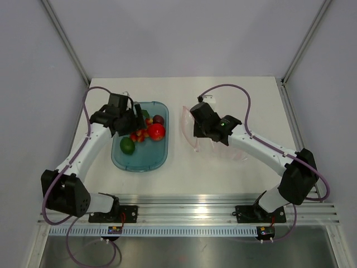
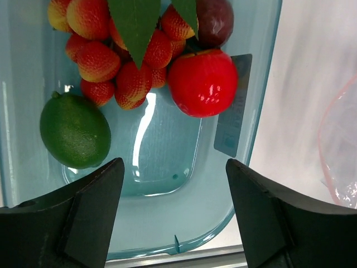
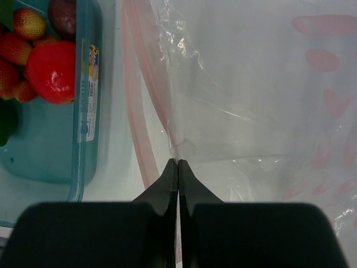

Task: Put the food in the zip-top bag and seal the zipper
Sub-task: Pick up the zipper food storage bag at the center of the board, then pick up the fake fruit from the bin.

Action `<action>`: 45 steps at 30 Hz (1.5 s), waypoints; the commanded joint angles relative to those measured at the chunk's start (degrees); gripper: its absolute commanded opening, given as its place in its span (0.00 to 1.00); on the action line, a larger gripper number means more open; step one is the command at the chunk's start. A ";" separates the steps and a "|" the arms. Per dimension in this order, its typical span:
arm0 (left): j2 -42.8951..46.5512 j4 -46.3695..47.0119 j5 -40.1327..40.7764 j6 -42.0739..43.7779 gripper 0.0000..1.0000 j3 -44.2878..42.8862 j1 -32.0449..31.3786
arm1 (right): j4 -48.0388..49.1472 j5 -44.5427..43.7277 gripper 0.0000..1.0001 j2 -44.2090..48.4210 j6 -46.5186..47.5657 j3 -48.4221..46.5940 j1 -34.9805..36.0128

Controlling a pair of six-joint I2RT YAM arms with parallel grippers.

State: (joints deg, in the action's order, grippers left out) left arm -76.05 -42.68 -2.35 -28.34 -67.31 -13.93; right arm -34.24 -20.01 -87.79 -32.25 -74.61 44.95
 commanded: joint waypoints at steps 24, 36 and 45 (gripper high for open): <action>-20.45 16.92 5.51 -33.09 0.99 2.97 -5.57 | -1.62 1.11 0.00 5.79 -1.24 0.78 -0.39; -20.98 23.87 8.58 -34.07 0.99 6.66 -6.90 | -1.62 2.61 0.00 7.02 -0.97 1.83 -0.39; -19.05 25.36 10.17 -32.75 0.81 9.48 -7.51 | -1.27 3.49 0.00 7.46 -1.24 2.10 -0.30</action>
State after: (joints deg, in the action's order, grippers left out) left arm -96.51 -19.03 4.32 -62.28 -58.63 -20.84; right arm -36.27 -16.99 -82.54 -33.67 -72.60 44.93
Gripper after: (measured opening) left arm 0.849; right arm 0.010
